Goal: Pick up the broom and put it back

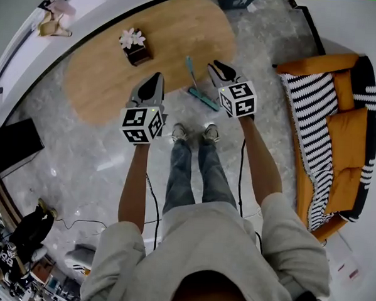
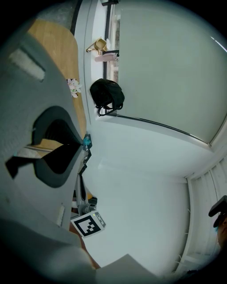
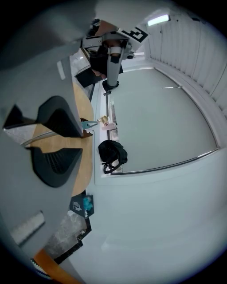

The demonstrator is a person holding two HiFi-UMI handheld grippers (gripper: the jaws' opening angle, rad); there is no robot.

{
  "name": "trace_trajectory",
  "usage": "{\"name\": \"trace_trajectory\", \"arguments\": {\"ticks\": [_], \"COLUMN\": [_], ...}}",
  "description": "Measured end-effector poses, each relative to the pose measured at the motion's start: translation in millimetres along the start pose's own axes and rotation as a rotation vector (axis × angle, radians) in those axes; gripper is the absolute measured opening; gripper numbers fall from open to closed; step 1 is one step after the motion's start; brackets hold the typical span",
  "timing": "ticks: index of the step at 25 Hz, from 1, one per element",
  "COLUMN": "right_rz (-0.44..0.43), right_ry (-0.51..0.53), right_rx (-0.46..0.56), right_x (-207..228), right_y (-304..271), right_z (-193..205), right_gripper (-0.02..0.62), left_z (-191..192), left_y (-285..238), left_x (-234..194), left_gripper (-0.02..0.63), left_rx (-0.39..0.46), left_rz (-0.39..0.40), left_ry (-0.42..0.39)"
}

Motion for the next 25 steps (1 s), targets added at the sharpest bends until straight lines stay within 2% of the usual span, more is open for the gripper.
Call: {"name": "trace_trajectory", "arguments": {"ticks": [3,7,17,25], "right_rz": [0.045,0.107,0.197,0.248], "right_ry": [-0.012,-0.024,-0.043,0.006], "right_rx": [0.048,0.113,0.233,0.306], "right_x": [4.7,10.3,32.5,36.7], "right_y": [19.7,52.3,130.4,181.8], "right_z": [-16.8,-38.3,-92.9,-133.6], "right_gripper": [0.031,0.002,0.002,0.002], "left_z": [-18.4,-43.1,-99.9,-148.4], "left_y": [4.5,13.4,33.8,49.0], "left_x": [4.3,14.9,46.5,65.3], "left_gripper": [0.002,0.002,0.002,0.002], "left_rx": [0.022,0.049,0.104,0.166], "left_rz": [-0.005,-0.007,0.0,0.022], "left_ry": [-0.017,-0.043,-0.111,-0.173]}}
Point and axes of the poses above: the fingertips, and each gripper's own axes: y backward along the fingers, x to its right, z out of its underside, the point moved 7 cm from there along y, backward along the fingers, and after that the axes turned 8 degrees about z, right-handed, at the moved point
